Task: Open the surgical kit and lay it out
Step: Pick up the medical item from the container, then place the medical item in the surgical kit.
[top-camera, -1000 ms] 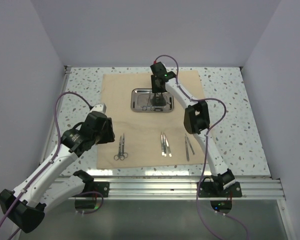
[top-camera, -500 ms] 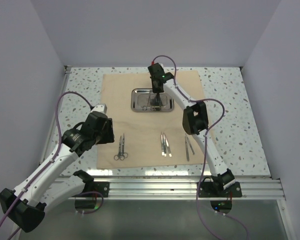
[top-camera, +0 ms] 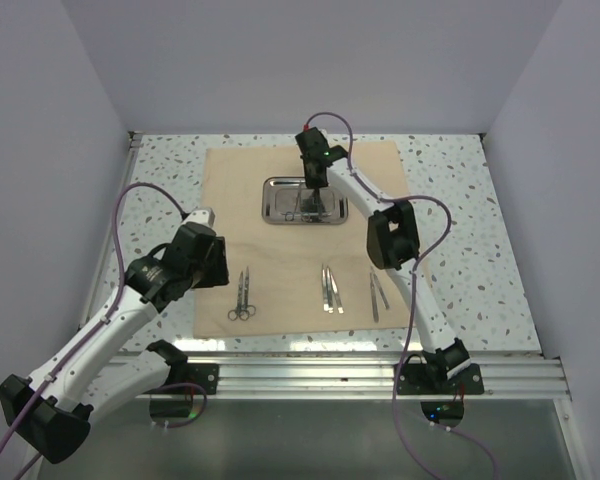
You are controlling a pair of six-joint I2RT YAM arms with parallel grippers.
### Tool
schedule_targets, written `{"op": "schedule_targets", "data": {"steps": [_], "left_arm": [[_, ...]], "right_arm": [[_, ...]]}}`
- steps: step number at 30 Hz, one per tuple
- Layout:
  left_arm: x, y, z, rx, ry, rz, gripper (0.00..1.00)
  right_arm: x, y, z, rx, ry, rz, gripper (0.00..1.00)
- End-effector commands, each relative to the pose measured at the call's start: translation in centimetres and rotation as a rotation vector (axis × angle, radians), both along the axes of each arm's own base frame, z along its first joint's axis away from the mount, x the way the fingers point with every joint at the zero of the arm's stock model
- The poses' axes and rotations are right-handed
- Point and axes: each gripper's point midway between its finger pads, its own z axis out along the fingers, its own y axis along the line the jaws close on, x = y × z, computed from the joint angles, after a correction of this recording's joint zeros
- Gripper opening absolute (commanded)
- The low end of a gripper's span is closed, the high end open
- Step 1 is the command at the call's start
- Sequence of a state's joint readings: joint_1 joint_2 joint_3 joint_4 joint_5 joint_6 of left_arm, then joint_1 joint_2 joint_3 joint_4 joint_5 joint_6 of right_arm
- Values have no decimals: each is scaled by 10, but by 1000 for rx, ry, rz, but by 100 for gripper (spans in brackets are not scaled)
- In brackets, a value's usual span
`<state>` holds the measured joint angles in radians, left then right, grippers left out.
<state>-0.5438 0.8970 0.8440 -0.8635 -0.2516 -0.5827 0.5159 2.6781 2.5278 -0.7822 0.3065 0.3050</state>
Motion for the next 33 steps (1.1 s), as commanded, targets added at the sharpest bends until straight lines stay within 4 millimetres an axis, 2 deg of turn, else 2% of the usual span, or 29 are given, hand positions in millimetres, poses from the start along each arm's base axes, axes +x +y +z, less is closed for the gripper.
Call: {"op": "schedule_targets", "data": {"steps": [1, 3, 4, 7, 8, 10, 11, 14, 15, 17, 18, 19, 20, 21, 23, 24, 25, 26, 27, 28, 29, 31, 32, 33], "left_arm": [[-1, 4, 6, 7, -22, 1, 59], [-1, 3, 5, 3, -23, -2, 59], [-1, 3, 6, 1, -24, -3, 59], [-1, 3, 5, 3, -19, -4, 58], [-1, 2, 5, 1, -20, -5, 58], [-1, 3, 7, -2, -29, -3, 58], [-1, 3, 7, -3, -30, -2, 58], [-2, 3, 8, -6, -36, -1, 58], [-1, 3, 9, -6, -37, -1, 58], [-1, 4, 9, -5, -37, 2, 58], [-1, 4, 7, -1, -34, 5, 59], [0, 3, 7, -3, -33, 5, 61], [3, 0, 5, 1, -25, -3, 62], [4, -3, 2, -1, -12, -15, 63], [13, -10, 3, -7, -28, -36, 64], [19, -14, 0, -2, -24, -43, 64], [26, -17, 3, -3, -37, -50, 64], [41, -25, 9, -1, -64, -63, 65], [51, -28, 12, 6, -79, -67, 65], [63, -34, 17, 13, -108, -82, 65], [80, -43, 21, 25, -110, -90, 65], [105, -54, 29, 42, -147, -111, 65], [124, -65, 32, 48, -148, -119, 65], [136, -71, 34, 53, -155, -125, 65]], "right_arm": [[-9, -11, 48, -13, -30, -9, 0], [-6, -12, 70, -3, -72, -14, 0], [-6, -14, 91, 13, -105, -18, 0], [-7, -20, 116, 24, -146, -25, 0], [-9, -21, 134, 38, -171, -26, 0], [-14, -24, 142, 34, -179, -24, 0], [-17, -27, 157, 44, -198, -25, 0], [-32, -33, 158, 40, -178, -27, 0], [-45, -40, 160, 43, -173, -30, 0], [-62, -48, 160, 63, -169, -44, 0], [-82, -57, 150, 58, -148, -46, 0], [-93, -62, 148, 67, -141, -60, 0], [-117, -75, 115, 32, -67, -65, 0], [-127, -81, 131, 60, -105, -75, 0], [-149, -90, 116, 69, -77, -91, 0], [-171, -100, 93, 53, -25, -89, 0], [-181, -104, 99, 76, -36, -100, 0], [-191, -106, 94, 84, -25, -97, 0], [-208, -110, 75, 81, 19, -88, 0], [-216, -113, 78, 87, 12, -89, 0], [-228, -120, 65, 71, 43, -93, 0], [-238, -123, 65, 86, 39, -95, 0], [-245, -128, 58, 75, 55, -102, 0], [-248, -129, 56, 76, 58, -105, 0]]}}
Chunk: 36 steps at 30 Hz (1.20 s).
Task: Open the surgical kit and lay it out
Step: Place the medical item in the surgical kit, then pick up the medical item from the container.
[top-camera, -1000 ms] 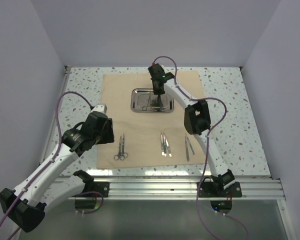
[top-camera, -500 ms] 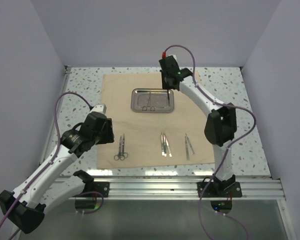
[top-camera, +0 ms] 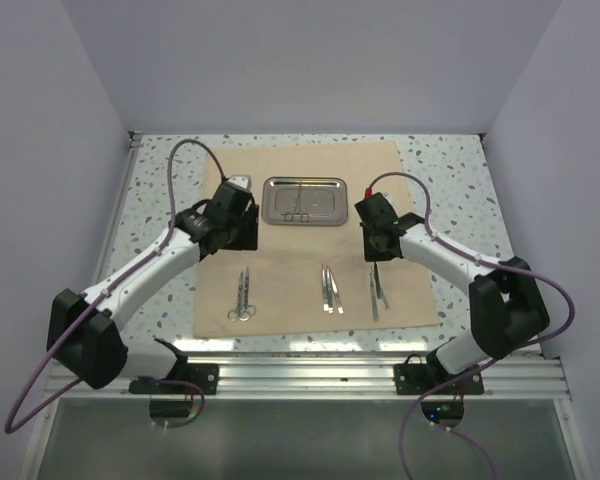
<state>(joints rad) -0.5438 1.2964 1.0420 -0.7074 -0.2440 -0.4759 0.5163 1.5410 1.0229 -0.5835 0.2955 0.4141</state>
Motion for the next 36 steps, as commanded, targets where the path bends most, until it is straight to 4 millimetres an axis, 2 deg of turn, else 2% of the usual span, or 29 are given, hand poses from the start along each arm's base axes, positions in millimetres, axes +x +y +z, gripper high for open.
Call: {"op": "schedule_targets", "data": {"steps": [1, 2, 4, 5, 6, 7, 8, 9, 10, 11, 14, 19, 20, 23, 26, 30, 36], "left_arm": [[75, -36, 46, -44, -200, -49, 65], [97, -49, 47, -49, -201, -50, 65], [123, -65, 51, -62, -219, -52, 64], [147, -81, 49, -70, -221, -59, 64], [160, -87, 48, -67, -224, -55, 64], [172, -93, 44, -60, -222, -53, 63], [194, -105, 35, -47, -211, -53, 63], [204, -109, 30, -33, -205, -48, 62], [211, -111, 23, -19, -187, -46, 62], [229, -124, 18, -27, -192, -52, 62], [251, -141, 9, -54, -198, -63, 61], [269, -154, -14, -77, -204, -51, 59], [271, -154, -26, -66, -191, -48, 58], [274, -148, -47, -23, -174, -26, 56], [275, -149, -63, -13, -159, -43, 57], [277, -150, -80, -1, -144, -53, 58], [287, -140, -102, 47, -145, -18, 58]], "right_arm": [[3, 9, 17, 91, -87, -22, 0], [0, 10, 16, 101, -79, -15, 0], [-9, 13, 6, 115, -41, 14, 0], [-15, 11, 2, 111, -19, 19, 17], [-18, 11, 1, 115, -10, 21, 36], [-21, 12, 1, 121, -1, 25, 50], [-25, 11, 1, 123, 9, 29, 82], [-29, 8, 6, 120, 5, 25, 99], [-31, 6, 10, 123, -2, 18, 98], [-33, 4, 14, 121, -9, 16, 98], [-41, -1, 36, 143, -45, 14, 98], [-60, -16, 68, 153, -83, -8, 98], [-62, -18, 74, 153, -92, -15, 98], [-74, -30, 89, 149, -117, -35, 98], [-86, -38, 95, 145, -121, -45, 99], [-96, -44, 90, 129, -100, -53, 98], [-92, -37, 90, 150, -80, -59, 98]]}}
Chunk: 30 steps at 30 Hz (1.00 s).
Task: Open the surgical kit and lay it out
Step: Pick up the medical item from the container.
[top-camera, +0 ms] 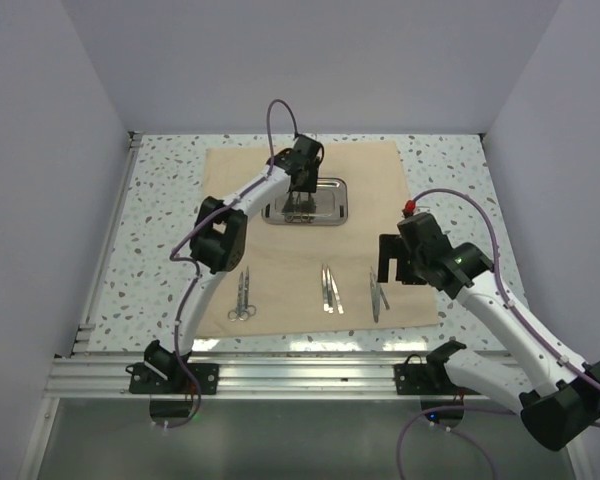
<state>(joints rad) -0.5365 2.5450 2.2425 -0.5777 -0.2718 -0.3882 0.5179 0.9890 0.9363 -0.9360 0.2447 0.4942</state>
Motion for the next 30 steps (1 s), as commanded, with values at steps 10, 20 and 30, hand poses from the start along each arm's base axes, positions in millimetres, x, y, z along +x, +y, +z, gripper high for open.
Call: {"op": "schedule_targets", "data": {"steps": [10, 20, 30], "left_arm": [[17, 21, -36, -10, 40, 40, 49], [-17, 10, -73, -56, 183, -46, 11], [-3, -2, -37, -113, 124, -66, 0]], "right_arm": [[21, 12, 14, 10, -6, -24, 97], [23, 11, 11, -9, -3, -11, 97], [27, 13, 13, -9, -20, 14, 97]]}}
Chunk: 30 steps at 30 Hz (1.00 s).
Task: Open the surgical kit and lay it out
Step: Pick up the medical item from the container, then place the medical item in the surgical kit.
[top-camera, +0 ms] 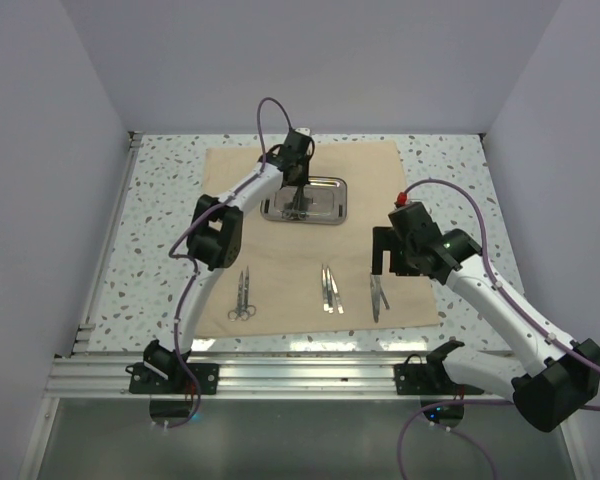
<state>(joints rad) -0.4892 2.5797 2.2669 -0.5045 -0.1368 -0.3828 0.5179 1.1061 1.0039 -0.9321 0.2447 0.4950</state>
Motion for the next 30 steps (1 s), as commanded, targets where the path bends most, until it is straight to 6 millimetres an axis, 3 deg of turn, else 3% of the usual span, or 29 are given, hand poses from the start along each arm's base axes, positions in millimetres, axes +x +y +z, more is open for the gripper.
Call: {"op": "schedule_targets", "data": {"steps": [1, 3, 4, 10, 16, 21, 22, 24, 25, 30], "left_arm": [[-19, -1, -14, -15, 97, -31, 0], [-14, -2, 8, -34, 57, -32, 0], [-10, -3, 33, -55, 18, -33, 0], [-3, 16, 130, -85, -131, -1, 0], [-19, 48, 188, -72, -194, 32, 0], [-56, 66, 207, -68, -185, 40, 0], [-78, 76, 203, -65, -161, 49, 0], [-99, 84, 200, -77, -157, 56, 0], [-127, 95, 190, -78, -124, 67, 0], [-204, 120, 157, -93, -41, 80, 0]], "right_arm": [[12, 5, 15, 15, -61, 17, 97], [16, 8, 21, 25, -79, 25, 97], [18, 10, 25, 29, -87, 27, 97], [27, 12, 34, 30, -121, 23, 98], [30, 21, 34, 71, -129, 43, 98], [31, 26, 35, 92, -134, 59, 97], [30, 24, 37, 93, -139, 57, 98], [28, 24, 37, 93, -140, 60, 98], [27, 22, 38, 92, -146, 57, 97], [22, 19, 39, 101, -155, 47, 98]]}}
